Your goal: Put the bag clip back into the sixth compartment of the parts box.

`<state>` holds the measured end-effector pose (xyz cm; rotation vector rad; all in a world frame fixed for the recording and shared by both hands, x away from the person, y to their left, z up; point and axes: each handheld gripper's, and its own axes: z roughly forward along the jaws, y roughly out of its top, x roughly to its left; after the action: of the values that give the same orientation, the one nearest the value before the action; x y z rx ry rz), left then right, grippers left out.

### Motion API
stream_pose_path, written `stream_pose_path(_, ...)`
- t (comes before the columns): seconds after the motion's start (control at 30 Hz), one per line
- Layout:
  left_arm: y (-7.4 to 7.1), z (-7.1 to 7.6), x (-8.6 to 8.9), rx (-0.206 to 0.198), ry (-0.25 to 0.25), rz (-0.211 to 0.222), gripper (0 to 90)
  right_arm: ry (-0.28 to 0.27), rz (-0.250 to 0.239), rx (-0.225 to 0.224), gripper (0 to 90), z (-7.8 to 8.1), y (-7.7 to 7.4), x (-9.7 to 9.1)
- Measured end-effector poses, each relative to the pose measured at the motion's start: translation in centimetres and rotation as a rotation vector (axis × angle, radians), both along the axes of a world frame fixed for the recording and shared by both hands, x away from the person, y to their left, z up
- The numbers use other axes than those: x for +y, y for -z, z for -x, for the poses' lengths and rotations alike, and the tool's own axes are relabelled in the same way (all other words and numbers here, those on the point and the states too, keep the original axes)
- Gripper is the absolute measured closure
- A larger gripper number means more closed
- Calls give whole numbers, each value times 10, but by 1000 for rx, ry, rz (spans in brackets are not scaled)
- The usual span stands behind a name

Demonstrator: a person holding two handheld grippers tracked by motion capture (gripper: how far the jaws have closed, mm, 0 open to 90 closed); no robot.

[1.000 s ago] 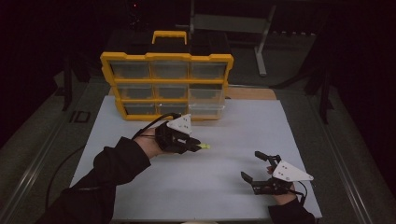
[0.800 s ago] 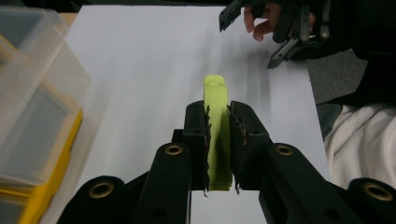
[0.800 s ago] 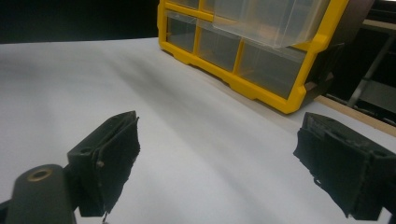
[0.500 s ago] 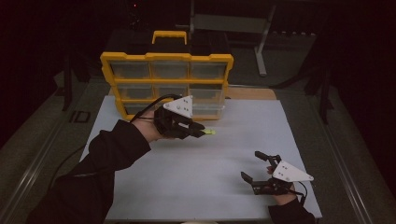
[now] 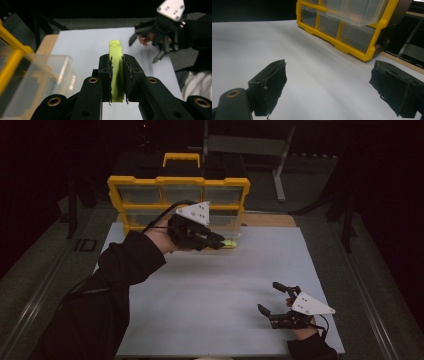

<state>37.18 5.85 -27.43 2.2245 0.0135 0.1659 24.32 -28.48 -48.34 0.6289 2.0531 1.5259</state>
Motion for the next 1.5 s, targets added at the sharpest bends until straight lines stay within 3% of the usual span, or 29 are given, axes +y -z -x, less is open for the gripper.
stream_pose_path(0.2, -13, -11, 1, -29, -9, 27, 789, 0, -1, 2, 129, -1, 0, -1)
stream_pose_path(0.23, -15, -14, 1, -13, -15, 36, 789, -1, -2, 2, 129, -1, 0, -1)
stream_pose_path(0.33, -19, -18, -1, -36, -4, 46, 789, -3, 0, -2, 128, 0, 0, 0)
stream_pose_path(0.53, -23, -29, 0, -53, -15, 112, 789, -2, 1, -4, 128, 0, 0, 0)
stream_pose_path(0.8, -24, -51, 0, -75, -57, 146, 789, -4, 0, -5, 129, 0, 0, 0)
stream_pose_path(1.03, -19, -66, 0, -48, -127, 143, 789, -8, -2, -5, 129, -1, 0, -1)
stream_pose_path(1.07, -13, -73, -1, -23, -168, 127, 789, -8, -2, -4, 128, -1, 0, 0)
stream_pose_path(1.17, -6, -80, -1, 3, -208, 125, 789, -9, -6, -2, 129, -1, 0, -1)
stream_pose_path(1.5, 15, -92, -9, 57, -266, 89, 788, -9, -7, 0, 129, -2, 0, -2)
